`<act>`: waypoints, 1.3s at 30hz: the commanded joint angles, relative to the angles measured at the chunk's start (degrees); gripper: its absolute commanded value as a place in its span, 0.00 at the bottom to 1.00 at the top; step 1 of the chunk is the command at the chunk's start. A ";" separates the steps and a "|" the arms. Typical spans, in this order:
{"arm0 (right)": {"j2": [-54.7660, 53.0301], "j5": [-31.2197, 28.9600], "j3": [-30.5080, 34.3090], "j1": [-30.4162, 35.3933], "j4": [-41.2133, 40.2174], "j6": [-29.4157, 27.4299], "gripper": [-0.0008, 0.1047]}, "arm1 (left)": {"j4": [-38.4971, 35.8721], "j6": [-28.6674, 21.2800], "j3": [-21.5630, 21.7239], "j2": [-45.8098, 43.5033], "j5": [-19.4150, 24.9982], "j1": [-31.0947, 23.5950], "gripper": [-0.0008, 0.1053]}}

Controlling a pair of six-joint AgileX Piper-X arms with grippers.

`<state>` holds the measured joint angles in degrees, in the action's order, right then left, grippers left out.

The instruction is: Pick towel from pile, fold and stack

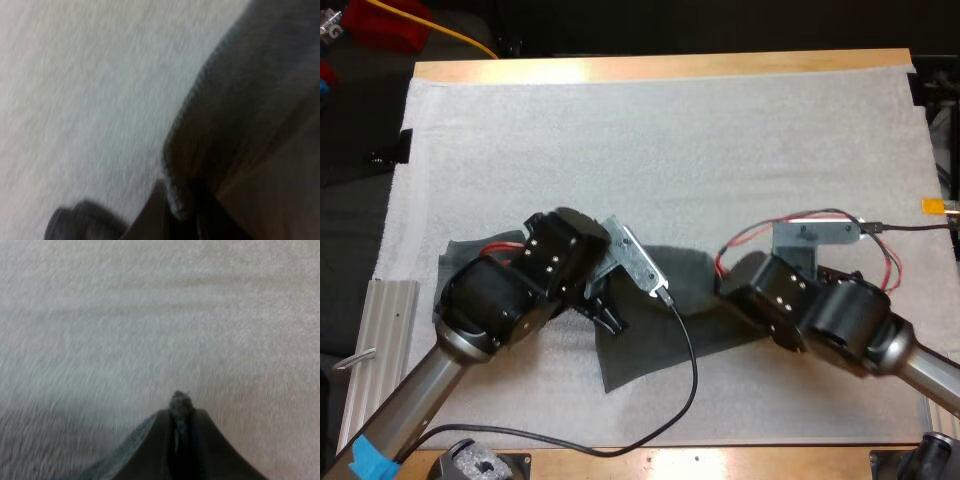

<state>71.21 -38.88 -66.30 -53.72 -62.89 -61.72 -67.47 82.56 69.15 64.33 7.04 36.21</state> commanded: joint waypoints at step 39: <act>15.55 26.02 -0.01 18.86 32.33 -9.78 0.78 | 16.55 -4.51 -0.14 17.81 16.70 -8.81 0.63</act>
<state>87.66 -13.12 -66.30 -35.18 -30.61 -70.26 -51.64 77.60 68.88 82.42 22.34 27.36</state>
